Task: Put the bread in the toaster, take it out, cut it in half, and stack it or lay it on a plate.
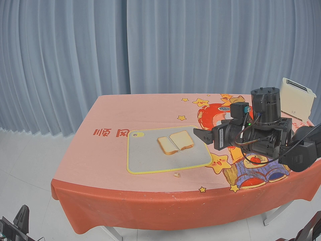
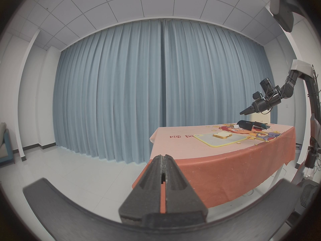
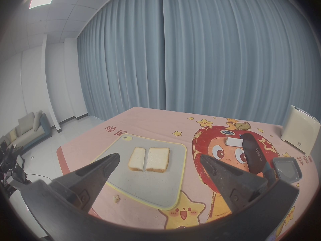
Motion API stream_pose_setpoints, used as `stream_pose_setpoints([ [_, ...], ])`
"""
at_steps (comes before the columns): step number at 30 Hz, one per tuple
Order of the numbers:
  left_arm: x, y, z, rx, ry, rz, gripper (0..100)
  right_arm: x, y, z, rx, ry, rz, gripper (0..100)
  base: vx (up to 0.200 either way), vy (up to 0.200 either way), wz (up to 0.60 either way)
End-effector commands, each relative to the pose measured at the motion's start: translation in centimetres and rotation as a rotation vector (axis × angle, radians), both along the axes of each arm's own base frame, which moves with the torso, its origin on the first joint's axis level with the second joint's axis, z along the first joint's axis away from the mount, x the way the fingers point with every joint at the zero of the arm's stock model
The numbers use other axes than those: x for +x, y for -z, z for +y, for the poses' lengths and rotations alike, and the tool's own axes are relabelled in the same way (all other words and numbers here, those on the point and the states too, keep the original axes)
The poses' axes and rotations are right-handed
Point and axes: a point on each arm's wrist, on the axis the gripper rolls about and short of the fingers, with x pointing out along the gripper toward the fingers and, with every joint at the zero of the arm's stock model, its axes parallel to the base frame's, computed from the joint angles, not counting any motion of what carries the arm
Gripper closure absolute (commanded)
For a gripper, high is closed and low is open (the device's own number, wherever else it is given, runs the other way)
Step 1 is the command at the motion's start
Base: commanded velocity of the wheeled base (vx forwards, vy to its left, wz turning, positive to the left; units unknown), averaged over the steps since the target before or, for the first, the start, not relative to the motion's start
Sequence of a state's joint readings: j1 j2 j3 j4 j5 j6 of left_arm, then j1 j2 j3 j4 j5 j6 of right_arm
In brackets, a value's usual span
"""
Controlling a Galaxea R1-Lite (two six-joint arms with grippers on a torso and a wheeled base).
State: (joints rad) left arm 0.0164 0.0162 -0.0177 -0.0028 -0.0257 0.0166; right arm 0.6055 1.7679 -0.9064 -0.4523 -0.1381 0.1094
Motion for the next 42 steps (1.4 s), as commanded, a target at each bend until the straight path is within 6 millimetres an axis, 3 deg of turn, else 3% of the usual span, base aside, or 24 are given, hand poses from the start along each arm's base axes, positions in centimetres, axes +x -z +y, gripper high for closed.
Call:
stream_pose_setpoints([
  [1,0.0,0.5,0.0,0.000,0.000,0.001,100,0.4,0.8,0.1,-0.014,0.004,0.019,0,0.000,0.000,0.00],
  [15,0.0,0.5,0.0,0.000,0.000,0.001,100,1.9,3.7,1.0,-0.064,0.008,0.084,0,0.000,0.000,0.00],
  [19,0.0,0.5,0.0,0.000,0.000,0.001,100,2.4,3.6,0.8,-0.062,0.020,0.080,0,0.000,0.000,0.00],
  [28,0.0,0.5,0.0,0.000,0.000,0.001,100,6.4,5.6,1.3,-0.093,0.125,0.076,0,0.000,0.000,0.00],
  [42,0.0,0.5,0.0,0.000,0.000,0.001,100,8.1,8.2,2.1,-0.131,0.152,0.105,0,0.000,0.000,0.00],
])
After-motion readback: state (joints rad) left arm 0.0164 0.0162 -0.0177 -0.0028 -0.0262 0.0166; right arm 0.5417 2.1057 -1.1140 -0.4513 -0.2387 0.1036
